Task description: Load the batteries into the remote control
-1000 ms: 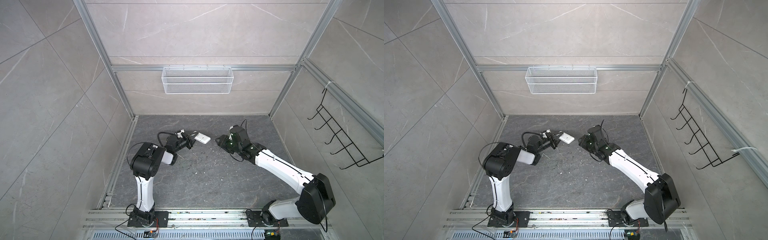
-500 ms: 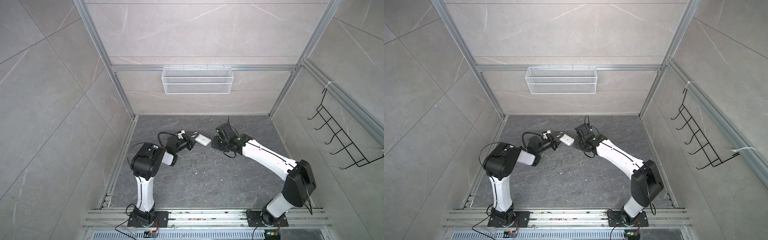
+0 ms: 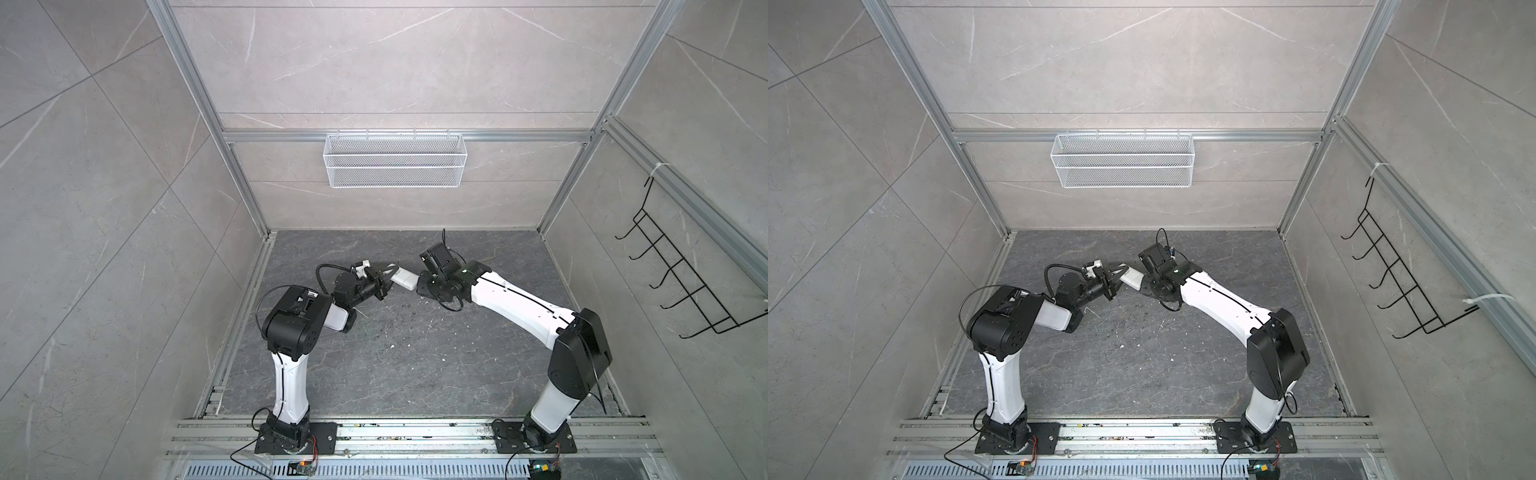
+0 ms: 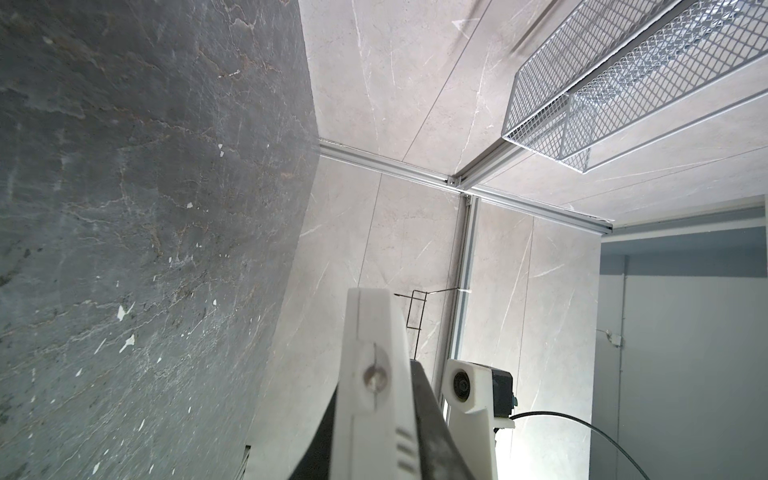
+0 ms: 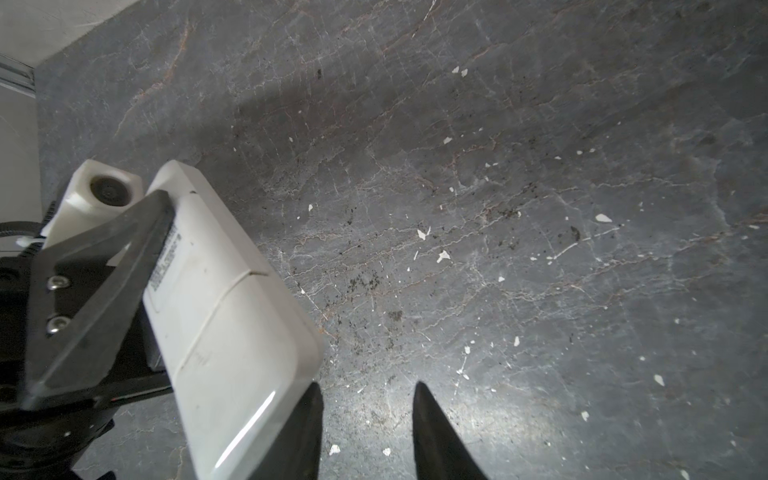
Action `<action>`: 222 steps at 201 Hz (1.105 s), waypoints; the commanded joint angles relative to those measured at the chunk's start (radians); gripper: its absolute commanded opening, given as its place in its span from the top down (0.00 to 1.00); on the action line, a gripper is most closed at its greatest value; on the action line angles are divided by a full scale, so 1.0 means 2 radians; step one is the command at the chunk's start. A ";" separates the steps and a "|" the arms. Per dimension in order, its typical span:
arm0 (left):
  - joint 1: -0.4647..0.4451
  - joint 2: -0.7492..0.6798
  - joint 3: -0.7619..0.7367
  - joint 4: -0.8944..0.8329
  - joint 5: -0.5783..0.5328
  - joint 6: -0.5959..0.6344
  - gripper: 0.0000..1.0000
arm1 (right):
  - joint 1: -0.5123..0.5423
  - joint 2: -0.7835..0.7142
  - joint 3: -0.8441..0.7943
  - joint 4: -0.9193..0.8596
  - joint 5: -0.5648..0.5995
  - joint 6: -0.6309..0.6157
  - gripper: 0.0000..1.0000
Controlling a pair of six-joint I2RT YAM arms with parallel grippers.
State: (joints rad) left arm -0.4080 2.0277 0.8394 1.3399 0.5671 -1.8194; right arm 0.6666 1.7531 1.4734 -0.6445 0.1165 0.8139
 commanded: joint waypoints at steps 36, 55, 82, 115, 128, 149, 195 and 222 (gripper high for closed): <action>-0.024 -0.016 0.009 0.037 0.022 0.010 1.00 | 0.006 0.019 0.021 -0.004 -0.002 -0.013 0.65; -0.022 -0.017 0.015 0.037 0.023 0.006 1.00 | 0.005 0.007 0.009 -0.002 -0.003 -0.018 0.65; -0.013 -0.020 0.017 0.037 0.019 -0.005 1.00 | 0.004 -0.028 -0.018 -0.004 -0.005 -0.035 0.65; 0.000 -0.022 0.015 0.037 0.018 -0.015 1.00 | -0.006 -0.112 -0.111 0.084 -0.036 -0.038 0.63; 0.001 -0.023 0.015 0.037 0.018 -0.019 1.00 | -0.014 -0.144 -0.158 0.151 -0.061 -0.028 0.62; 0.001 -0.022 0.019 0.037 0.020 -0.027 1.00 | -0.033 -0.164 -0.218 0.269 -0.124 0.010 0.61; 0.002 -0.026 0.025 0.038 0.019 -0.043 1.00 | -0.042 -0.141 -0.261 0.409 -0.168 0.090 0.67; 0.002 -0.027 0.025 0.037 0.019 -0.047 1.00 | -0.043 -0.132 -0.280 0.470 -0.172 0.131 0.72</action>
State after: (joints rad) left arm -0.4095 2.0277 0.8566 1.3403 0.5858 -1.8942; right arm 0.5827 1.4712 0.9470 0.0956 -0.1890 0.9691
